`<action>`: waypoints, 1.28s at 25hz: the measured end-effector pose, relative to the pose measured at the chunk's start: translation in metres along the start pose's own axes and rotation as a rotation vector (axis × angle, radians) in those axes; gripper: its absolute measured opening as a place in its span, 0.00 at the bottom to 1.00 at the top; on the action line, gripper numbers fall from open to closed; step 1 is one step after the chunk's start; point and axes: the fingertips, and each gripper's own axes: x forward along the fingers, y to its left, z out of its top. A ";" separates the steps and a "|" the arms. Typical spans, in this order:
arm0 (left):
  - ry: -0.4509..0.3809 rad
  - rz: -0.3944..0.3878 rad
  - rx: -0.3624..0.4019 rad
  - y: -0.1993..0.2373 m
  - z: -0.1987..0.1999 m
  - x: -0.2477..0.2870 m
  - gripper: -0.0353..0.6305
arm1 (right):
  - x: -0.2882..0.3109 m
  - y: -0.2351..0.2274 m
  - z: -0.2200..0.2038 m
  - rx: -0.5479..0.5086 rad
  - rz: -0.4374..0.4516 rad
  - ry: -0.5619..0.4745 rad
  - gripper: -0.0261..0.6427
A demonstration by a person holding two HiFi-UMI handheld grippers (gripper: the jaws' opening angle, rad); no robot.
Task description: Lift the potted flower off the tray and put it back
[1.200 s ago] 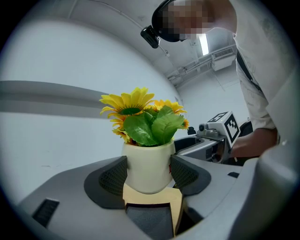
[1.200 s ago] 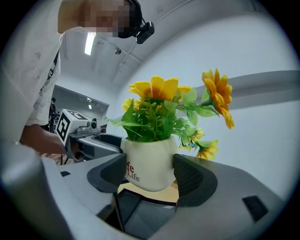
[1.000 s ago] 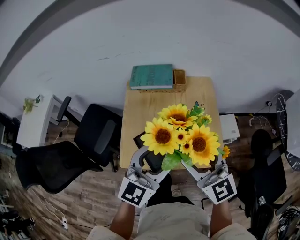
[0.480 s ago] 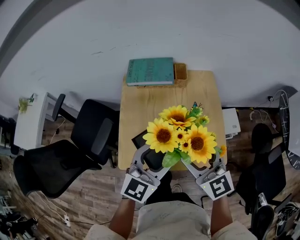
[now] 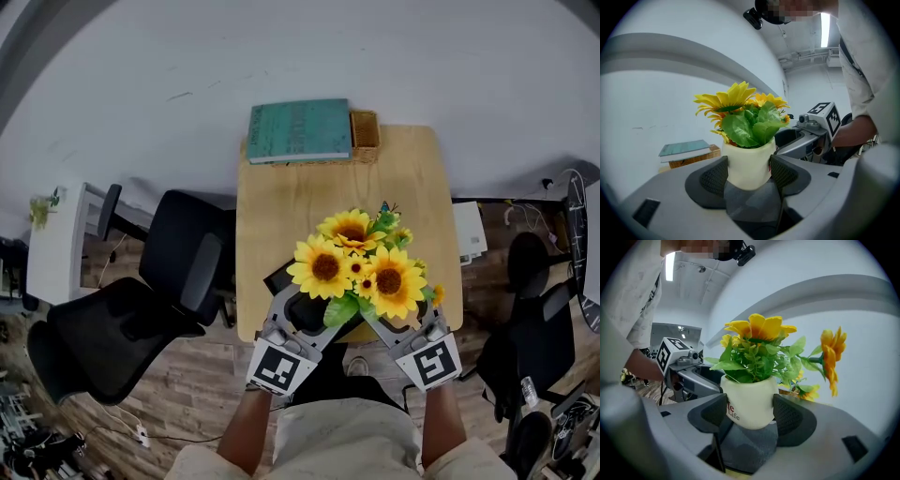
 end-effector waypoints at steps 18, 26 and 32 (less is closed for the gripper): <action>0.173 -0.081 0.023 0.017 -0.076 0.053 0.48 | 0.045 -0.021 -0.074 0.074 -0.050 0.139 0.52; 0.216 -0.110 -0.003 0.019 -0.093 0.067 0.48 | 0.053 -0.028 -0.092 0.100 -0.054 0.190 0.52; 0.262 -0.109 -0.004 0.022 -0.105 0.073 0.48 | 0.059 -0.032 -0.101 0.092 -0.053 0.213 0.52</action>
